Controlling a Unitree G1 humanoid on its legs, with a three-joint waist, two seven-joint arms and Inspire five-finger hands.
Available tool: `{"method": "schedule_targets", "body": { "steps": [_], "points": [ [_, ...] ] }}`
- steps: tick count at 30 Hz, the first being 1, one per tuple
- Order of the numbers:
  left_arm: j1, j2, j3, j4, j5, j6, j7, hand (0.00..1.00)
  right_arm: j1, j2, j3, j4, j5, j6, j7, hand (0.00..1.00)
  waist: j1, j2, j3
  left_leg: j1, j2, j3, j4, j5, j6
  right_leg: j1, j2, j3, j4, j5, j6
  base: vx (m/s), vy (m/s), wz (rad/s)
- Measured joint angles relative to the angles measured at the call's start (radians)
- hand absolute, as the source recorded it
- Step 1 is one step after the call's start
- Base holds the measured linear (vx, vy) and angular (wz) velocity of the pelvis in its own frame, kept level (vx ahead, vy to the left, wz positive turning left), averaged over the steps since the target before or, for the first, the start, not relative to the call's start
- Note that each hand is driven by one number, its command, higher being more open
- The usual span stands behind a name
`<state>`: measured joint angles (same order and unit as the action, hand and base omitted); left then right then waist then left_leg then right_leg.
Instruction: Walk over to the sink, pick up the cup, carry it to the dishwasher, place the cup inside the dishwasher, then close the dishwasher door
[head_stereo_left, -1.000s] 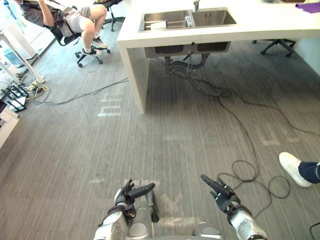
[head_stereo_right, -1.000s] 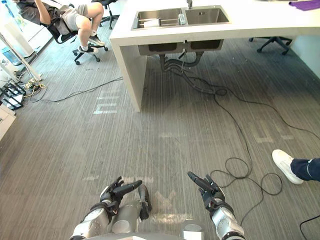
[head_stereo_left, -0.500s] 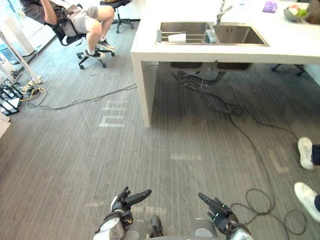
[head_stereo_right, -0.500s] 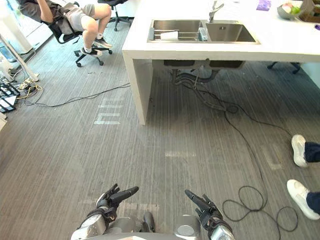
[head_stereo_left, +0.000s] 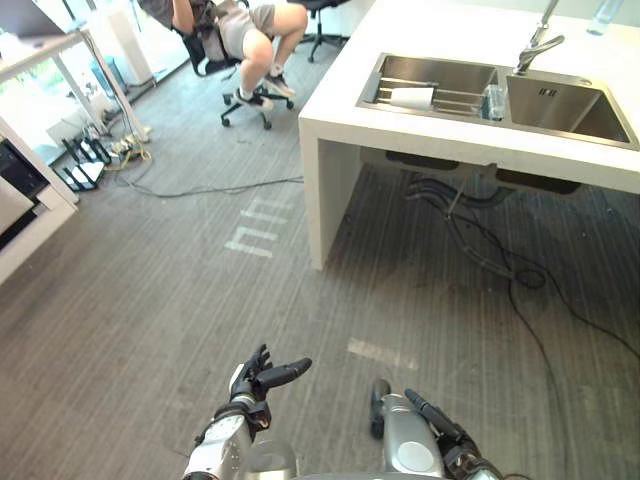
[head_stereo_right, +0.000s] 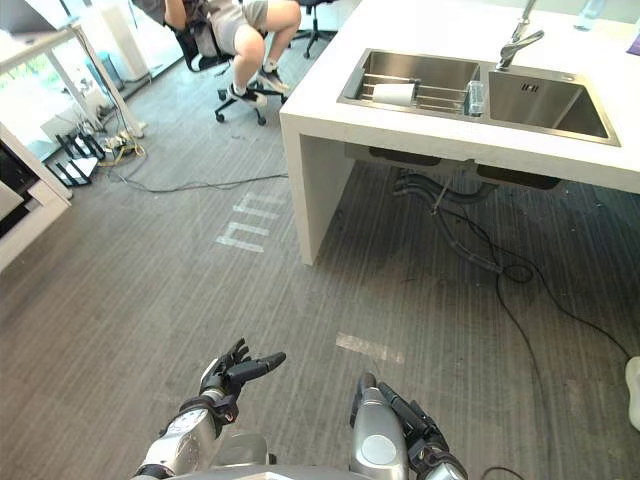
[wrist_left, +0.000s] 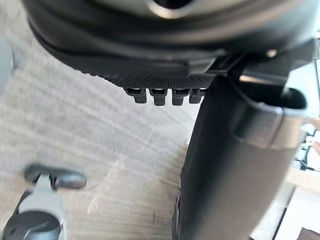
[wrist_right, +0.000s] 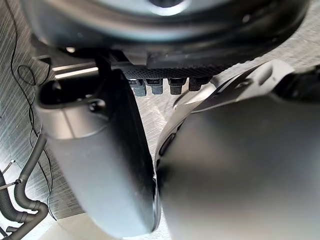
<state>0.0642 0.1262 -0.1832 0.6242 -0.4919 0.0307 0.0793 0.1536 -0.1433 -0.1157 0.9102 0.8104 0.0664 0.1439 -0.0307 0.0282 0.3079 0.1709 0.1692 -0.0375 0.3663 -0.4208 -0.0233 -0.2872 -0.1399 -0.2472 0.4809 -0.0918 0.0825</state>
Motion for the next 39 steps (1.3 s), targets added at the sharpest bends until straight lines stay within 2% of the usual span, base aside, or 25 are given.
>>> {"method": "schedule_targets", "body": {
  "steps": [1, 2, 3, 4, 5, 6, 7, 8, 10, 12, 13, 14, 15, 17, 18, 19, 20, 21, 22, 23, 26, 29, 30, 36, 39],
  "points": [
    [0.003, -0.007, 0.0, 0.002, 0.0, 0.0, 0.0, 1.0, 0.006, -0.002, -0.002, 0.0, -0.001, 0.005, 0.003, 1.0, -0.003, 0.0, -0.006, 0.008, 0.005, 0.004, -0.014, -0.001, 0.024, -0.002, 0.003, -0.004, 0.009, -0.004, -0.012, 0.3, -0.274, -0.12],
    [0.024, -0.015, 0.008, 0.008, 0.0, -0.001, 0.001, 1.0, 0.026, -0.004, -0.005, 0.002, -0.01, 0.028, 0.016, 1.0, -0.01, -0.006, -0.04, 0.046, 0.009, 0.016, -0.04, -0.001, 0.09, -0.001, 0.016, -0.01, 0.012, -0.009, -0.068, 0.38, -0.241, 0.06],
    [0.021, -0.046, 0.011, 0.016, 0.0, -0.017, 0.0, 1.0, 0.036, -0.015, -0.02, 0.021, -0.011, 0.039, 0.033, 1.0, -0.021, 0.036, -0.056, -0.052, 0.023, 0.006, 0.257, 0.066, 0.016, 0.006, 0.044, -0.042, 0.016, -0.043, -0.13, 0.38, -0.229, 0.0],
    [0.021, -0.063, 0.011, 0.015, 0.0, -0.03, -0.001, 1.0, 0.034, -0.024, -0.028, 0.033, -0.017, 0.044, 0.034, 1.0, -0.016, 0.053, -0.066, -0.098, 0.032, 0.026, 0.364, 0.114, 0.016, 0.014, 0.063, -0.047, 0.008, -0.05, -0.133, 0.39, -0.199, 0.15],
    [0.021, -0.083, 0.015, 0.016, 0.0, -0.045, -0.001, 1.0, 0.036, -0.034, -0.035, 0.041, -0.022, 0.061, 0.035, 1.0, -0.019, 0.07, -0.077, -0.178, 0.07, 0.03, 0.496, 0.261, 0.017, 0.063, 0.092, -0.069, -0.053, -0.052, -0.135, 0.41, -0.172, 0.21],
    [0.018, -0.096, 0.011, 0.016, -0.001, -0.067, 0.005, 1.0, 0.03, -0.033, -0.037, 0.067, -0.037, 0.087, 0.046, 1.0, -0.023, 0.056, -0.06, -0.24, 0.08, 0.014, 0.629, 0.304, -0.005, 0.148, 0.114, -0.074, -0.132, -0.041, -0.144, 0.43, -0.159, 0.33],
    [0.013, -0.098, 0.009, 0.016, -0.001, -0.077, 0.006, 1.0, 0.024, -0.035, -0.039, 0.086, -0.045, 0.099, 0.049, 1.0, -0.02, 0.063, -0.054, -0.262, 0.079, 0.022, 0.681, 0.28, -0.016, 0.199, 0.122, -0.075, -0.169, -0.033, -0.156, 0.43, -0.131, 0.25],
    [0.013, -0.098, 0.003, 0.015, -0.001, -0.088, 0.005, 1.0, 0.015, -0.037, -0.057, 0.118, -0.05, 0.124, 0.05, 1.0, -0.012, 0.043, -0.037, -0.283, 0.065, 0.055, 0.692, 0.236, -0.025, 0.282, 0.129, -0.079, -0.23, -0.028, -0.164, 0.38, -0.121, 0.08],
    [0.016, -0.096, -0.001, -0.001, 0.002, -0.105, 0.001, 1.0, 0.012, -0.039, -0.079, 0.13, -0.051, 0.146, 0.063, 1.0, -0.009, 0.042, -0.034, -0.31, 0.028, 0.127, 0.523, 0.199, -0.029, 0.364, 0.133, -0.075, -0.295, -0.025, -0.159, 0.39, -0.112, -0.07],
    [0.03, -0.084, 0.0, -0.06, 0.002, -0.119, 0.008, 1.0, -0.011, -0.042, -0.091, 0.132, -0.082, 0.153, 0.08, 1.0, -0.006, 0.043, -0.034, -0.33, -0.035, 0.129, 0.226, 0.199, -0.034, 0.381, 0.13, -0.036, -0.314, -0.03, -0.17, 0.27, -0.035, -0.6],
    [0.036, -0.068, 0.001, -0.124, 0.001, -0.121, 0.014, 1.0, -0.025, -0.042, -0.118, 0.144, -0.109, 0.159, 0.091, 1.0, 0.012, 0.044, -0.026, -0.322, -0.059, 0.111, -0.045, 0.25, -0.066, 0.383, 0.126, 0.002, -0.313, -0.033, -0.182, 0.2, 0.006, -0.86],
    [0.036, -0.065, 0.002, -0.149, -0.001, -0.125, 0.021, 1.0, -0.025, -0.046, -0.123, 0.144, -0.113, 0.161, 0.1, 1.0, 0.015, 0.044, -0.017, -0.318, -0.061, 0.104, -0.119, 0.275, -0.065, 0.391, 0.125, 0.016, -0.314, -0.036, -0.186, 0.32, 0.054, -1.05],
    [0.036, -0.067, 0.012, -0.197, -0.002, -0.139, 0.038, 1.0, -0.02, -0.052, -0.122, 0.134, -0.128, 0.173, 0.119, 1.0, 0.019, 0.04, -0.005, -0.318, -0.061, 0.117, -0.173, 0.316, -0.063, 0.415, 0.115, 0.042, -0.311, -0.053, -0.174, 0.28, 0.074, -0.68],
    [0.037, -0.07, 0.015, -0.254, -0.001, -0.146, 0.046, 1.0, 0.006, -0.056, -0.112, 0.1, -0.127, 0.179, 0.121, 1.0, 0.031, 0.043, -0.007, -0.317, -0.057, 0.155, -0.132, 0.367, -0.071, 0.426, 0.102, 0.06, -0.296, -0.075, -0.156, 0.27, 0.114, -0.62],
    [0.041, -0.071, 0.016, -0.327, -0.001, -0.156, 0.047, 1.0, 0.023, -0.061, -0.11, 0.08, -0.127, 0.18, 0.121, 1.0, 0.03, 0.054, -0.013, -0.317, -0.047, 0.18, -0.079, 0.473, -0.068, 0.425, 0.105, 0.074, -0.282, -0.102, -0.135, 0.26, 0.161, -0.4],
    [0.042, -0.073, 0.015, -0.363, 0.0, -0.162, 0.047, 1.0, 0.027, -0.064, -0.11, 0.079, -0.126, 0.18, 0.121, 1.0, 0.029, 0.063, -0.018, -0.314, -0.045, 0.181, -0.057, 0.526, -0.063, 0.424, 0.11, 0.075, -0.276, -0.115, -0.124, 0.38, 0.276, -0.03],
    [0.022, -0.065, 0.016, -0.43, 0.001, -0.18, 0.045, 1.0, 0.024, -0.052, -0.112, 0.079, -0.126, 0.176, 0.121, 1.0, 0.022, 0.058, -0.02, -0.318, -0.052, 0.186, -0.054, 0.468, -0.03, 0.419, 0.097, 0.063, -0.258, -0.138, -0.11, 0.45, 0.337, 0.32],
    [-0.015, -0.058, 0.019, -0.493, 0.0, -0.206, 0.046, 1.0, 0.015, -0.037, -0.111, 0.081, -0.128, 0.17, 0.118, 1.0, 0.031, 0.023, -0.012, -0.326, -0.085, 0.193, -0.07, 0.463, -0.028, 0.407, 0.06, 0.04, -0.241, -0.144, -0.093, 0.45, 0.325, 0.41],
    [-0.027, -0.054, 0.02, -0.51, 0.0, -0.212, 0.046, 1.0, 0.015, -0.036, -0.111, 0.082, -0.128, 0.168, 0.118, 1.0, 0.036, 0.016, -0.014, -0.324, -0.096, 0.197, -0.087, 0.462, -0.027, 0.405, 0.051, 0.03, -0.241, -0.14, -0.085, 0.38, 0.255, 0.46],
    [-0.043, -0.042, 0.021, -0.537, 0.0, -0.218, 0.047, 1.0, 0.019, -0.036, -0.114, 0.09, -0.125, 0.163, 0.118, 1.0, 0.039, 0.011, -0.017, -0.306, -0.115, 0.198, -0.13, 0.464, -0.008, 0.417, 0.036, 0.006, -0.253, -0.124, -0.061, 0.24, 0.141, 0.33],
    [-0.039, 0.012, 0.029, -0.565, 0.003, -0.243, 0.067, 1.0, 0.028, -0.033, -0.115, 0.125, -0.113, 0.148, 0.116, 1.0, 0.045, 0.002, -0.022, -0.22, -0.138, 0.197, -0.235, 0.468, 0.009, 0.465, 0.026, -0.014, -0.284, -0.117, -0.049, 0.16, 0.055, 0.14],
    [-0.037, 0.029, 0.031, -0.599, 0.003, -0.256, 0.103, 1.0, 0.052, -0.033, -0.126, 0.129, -0.097, 0.141, 0.133, 1.0, 0.04, 0.009, -0.033, -0.205, -0.138, 0.185, -0.274, 0.48, 0.013, 0.485, 0.036, -0.039, -0.316, -0.115, -0.051, 0.07, -0.068, 0.08],
    [0.006, 0.017, -0.039, -0.665, 0.003, -0.254, 0.116, 1.0, 0.09, -0.016, -0.163, 0.162, -0.106, 0.106, 0.154, 1.0, 0.042, 0.029, -0.139, -0.186, -0.123, 0.169, -0.452, 0.623, 0.009, 0.448, 0.072, -0.077, -0.376, -0.101, -0.051, 0.01, -0.045, 0.07],
    [0.006, 0.018, -0.037, -0.663, 0.0, -0.254, 0.116, 1.0, 0.089, -0.017, -0.162, 0.161, -0.107, 0.106, 0.154, 1.0, 0.04, 0.029, -0.14, -0.186, -0.118, 0.184, -0.452, 0.622, 0.008, 0.444, 0.074, -0.061, -0.379, -0.101, -0.051, 0.0, 0.0, -0.06],
    [0.004, 0.032, -0.036, -0.654, -0.027, -0.237, 0.105, 1.0, 0.09, -0.016, -0.154, 0.152, -0.106, 0.089, 0.154, 1.0, 0.013, 0.03, -0.14, -0.184, -0.113, 0.2, -0.452, 0.621, 0.006, 0.442, 0.075, -0.053, -0.38, -0.101, -0.051, 0.0, -0.019, -0.11]
  ]
}}
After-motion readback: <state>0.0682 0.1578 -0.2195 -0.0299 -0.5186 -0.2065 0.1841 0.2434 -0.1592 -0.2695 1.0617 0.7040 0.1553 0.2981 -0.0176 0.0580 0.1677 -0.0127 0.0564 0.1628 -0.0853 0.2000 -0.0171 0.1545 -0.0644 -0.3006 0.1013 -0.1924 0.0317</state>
